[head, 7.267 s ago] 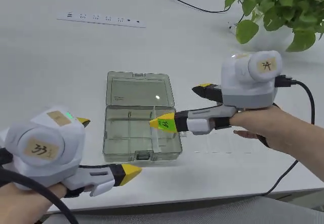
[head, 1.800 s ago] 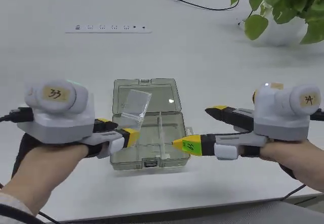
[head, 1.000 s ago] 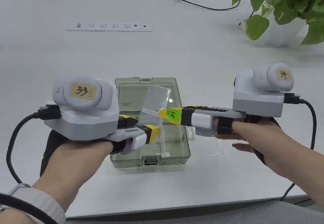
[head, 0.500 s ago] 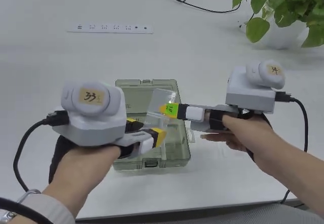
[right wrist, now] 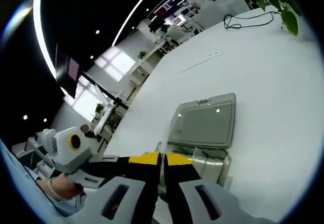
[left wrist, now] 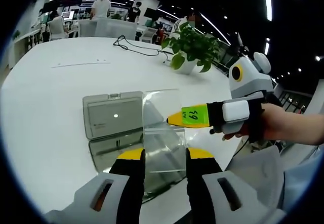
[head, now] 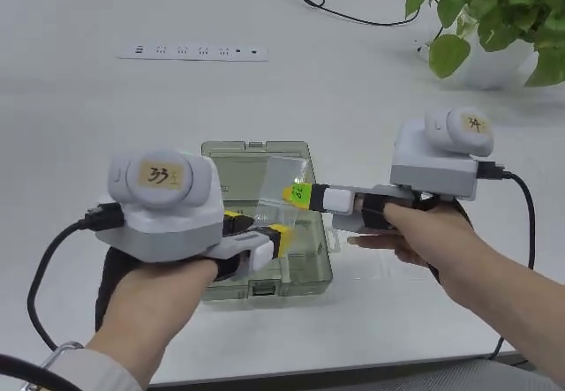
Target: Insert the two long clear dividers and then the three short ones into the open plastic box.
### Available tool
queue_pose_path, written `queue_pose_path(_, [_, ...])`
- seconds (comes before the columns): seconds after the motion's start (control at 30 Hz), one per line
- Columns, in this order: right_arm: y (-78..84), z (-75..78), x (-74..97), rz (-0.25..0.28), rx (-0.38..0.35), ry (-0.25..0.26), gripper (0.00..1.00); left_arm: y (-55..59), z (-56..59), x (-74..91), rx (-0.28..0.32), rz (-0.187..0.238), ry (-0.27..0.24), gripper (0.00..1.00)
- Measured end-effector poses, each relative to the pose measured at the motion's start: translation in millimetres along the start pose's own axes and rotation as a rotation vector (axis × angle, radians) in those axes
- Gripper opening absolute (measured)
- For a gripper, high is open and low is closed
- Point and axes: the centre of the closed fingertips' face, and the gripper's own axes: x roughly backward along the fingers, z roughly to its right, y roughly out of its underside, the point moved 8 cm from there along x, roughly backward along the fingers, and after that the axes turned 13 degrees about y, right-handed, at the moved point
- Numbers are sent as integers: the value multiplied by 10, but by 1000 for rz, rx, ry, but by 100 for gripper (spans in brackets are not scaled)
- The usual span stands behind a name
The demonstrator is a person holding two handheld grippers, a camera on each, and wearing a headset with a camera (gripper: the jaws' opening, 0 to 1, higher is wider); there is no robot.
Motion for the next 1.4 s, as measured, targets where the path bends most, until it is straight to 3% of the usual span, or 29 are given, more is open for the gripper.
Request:
queue_pose_path(0.27, [-33, -61, -5, -37, 34, 10, 2, 28, -1, -4, 56, 27, 6, 30])
queue_pose_path(0.57, [-65, -55, -5, -71, 38, 12, 2, 44, -15, 12, 34, 48, 22, 31])
queue_pose_path(0.7, [-83, -56, -4, -81, 28, 22, 2, 57, -20, 60, -73, 22, 15, 40])
queue_pose_path(0.8, [-92, -49, -2, -93, 21, 29, 2, 76, -59, 103, -148, -5, 8, 63])
queue_pose_path(0.87, [-98, -40, 0, -109, 13, 39, 2, 74, -96, 147, -213, -20, 12, 67])
queue_pose_path(0.97, [-110, -31, 2, -127, 3, 59, 2, 85, -132, 193, -231, -26, 19, 82])
queue_pose_path(1.07, [-134, 1, -5, -160, -14, 81, 2, 83, -171, 240, -298, -32, 24, 99])
queue_pose_path(1.13, [-145, -8, -4, -180, -25, 91, 2, 89, -209, 278, -341, -40, 23, 100])
queue_pose_path(1.37, [-202, -30, -52, -251, -78, 129, 2, 132, -272, 406, -406, -49, 39, 100])
queue_pose_path(1.4, [-205, -35, -70, -280, -73, 134, 2, 141, -278, 416, -412, -51, 43, 100])
